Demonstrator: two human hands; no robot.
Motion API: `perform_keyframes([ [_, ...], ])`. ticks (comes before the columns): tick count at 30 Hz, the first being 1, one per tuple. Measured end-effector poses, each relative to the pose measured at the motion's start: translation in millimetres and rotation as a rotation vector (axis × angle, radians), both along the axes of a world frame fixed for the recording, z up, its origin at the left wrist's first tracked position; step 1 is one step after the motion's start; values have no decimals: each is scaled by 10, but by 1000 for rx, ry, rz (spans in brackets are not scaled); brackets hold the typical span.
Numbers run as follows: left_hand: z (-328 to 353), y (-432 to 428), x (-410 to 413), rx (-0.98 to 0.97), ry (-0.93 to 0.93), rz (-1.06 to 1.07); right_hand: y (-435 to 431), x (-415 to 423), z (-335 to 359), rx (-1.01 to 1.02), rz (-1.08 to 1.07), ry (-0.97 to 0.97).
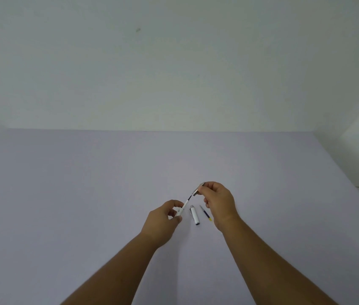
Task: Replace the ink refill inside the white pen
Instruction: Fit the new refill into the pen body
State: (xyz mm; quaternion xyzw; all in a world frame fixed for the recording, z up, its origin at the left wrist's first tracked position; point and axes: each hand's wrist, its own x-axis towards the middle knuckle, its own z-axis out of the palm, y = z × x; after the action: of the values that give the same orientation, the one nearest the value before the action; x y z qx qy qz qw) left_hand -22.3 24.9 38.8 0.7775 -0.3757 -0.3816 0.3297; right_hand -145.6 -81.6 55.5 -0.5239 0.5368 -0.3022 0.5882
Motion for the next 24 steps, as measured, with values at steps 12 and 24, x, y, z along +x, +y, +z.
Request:
perform_keyframes([
  [12,159,44,-81,-48,8,3,143,-55,79,3,198,13],
  [24,276,73,-125,-86,-76,24,180,-68,119,2,273,63],
])
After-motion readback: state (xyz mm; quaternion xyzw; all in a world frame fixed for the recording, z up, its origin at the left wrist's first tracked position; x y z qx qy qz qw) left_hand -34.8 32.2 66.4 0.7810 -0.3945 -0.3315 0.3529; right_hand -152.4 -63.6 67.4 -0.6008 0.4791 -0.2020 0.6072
